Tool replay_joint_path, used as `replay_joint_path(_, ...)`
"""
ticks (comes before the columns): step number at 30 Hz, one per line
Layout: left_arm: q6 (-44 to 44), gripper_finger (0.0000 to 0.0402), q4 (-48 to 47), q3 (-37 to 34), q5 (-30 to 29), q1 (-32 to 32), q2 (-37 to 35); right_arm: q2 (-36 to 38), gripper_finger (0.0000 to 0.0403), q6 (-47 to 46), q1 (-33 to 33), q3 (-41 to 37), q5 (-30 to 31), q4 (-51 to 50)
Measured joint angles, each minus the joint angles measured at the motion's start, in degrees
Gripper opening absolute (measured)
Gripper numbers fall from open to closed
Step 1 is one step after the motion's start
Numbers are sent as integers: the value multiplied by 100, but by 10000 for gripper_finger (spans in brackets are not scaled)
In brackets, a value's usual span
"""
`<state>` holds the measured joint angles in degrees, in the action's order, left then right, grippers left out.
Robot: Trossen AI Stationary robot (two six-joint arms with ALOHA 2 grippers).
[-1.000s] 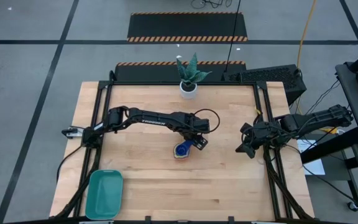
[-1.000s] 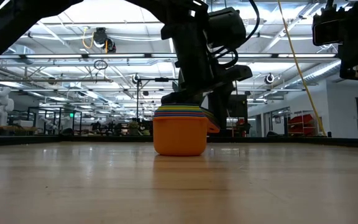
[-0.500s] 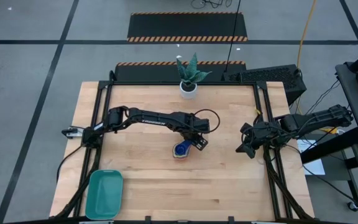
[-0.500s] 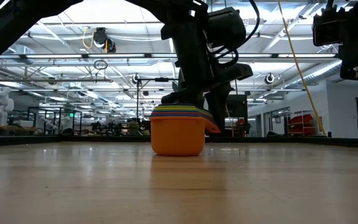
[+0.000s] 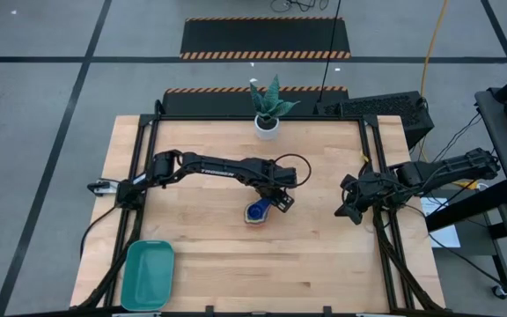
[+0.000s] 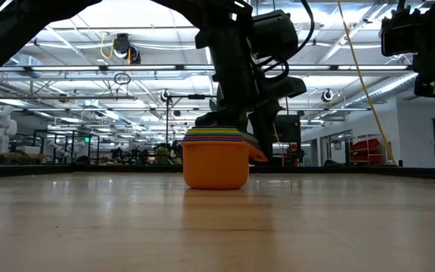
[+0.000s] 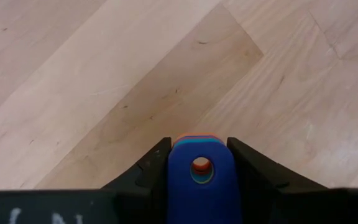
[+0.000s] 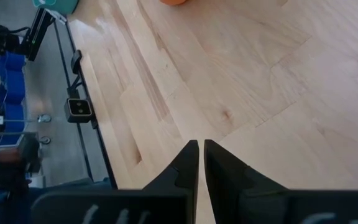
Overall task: Nest measuring cups in basket
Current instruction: Put the stacked measuring cups into the green bin
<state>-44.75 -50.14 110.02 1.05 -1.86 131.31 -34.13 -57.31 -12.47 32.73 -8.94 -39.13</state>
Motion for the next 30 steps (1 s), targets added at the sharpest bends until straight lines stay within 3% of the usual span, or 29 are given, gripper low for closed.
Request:
replay_joint_path(15, -56, 133, -836, -2, 172, -42, -17, -2, 18, 163, 0, 0, 44, -15)
replay_joint_path(30, -372, 133, -1856, 2, 90, -42, -751, 1, 18, 124, 0, -433, 135, 328)
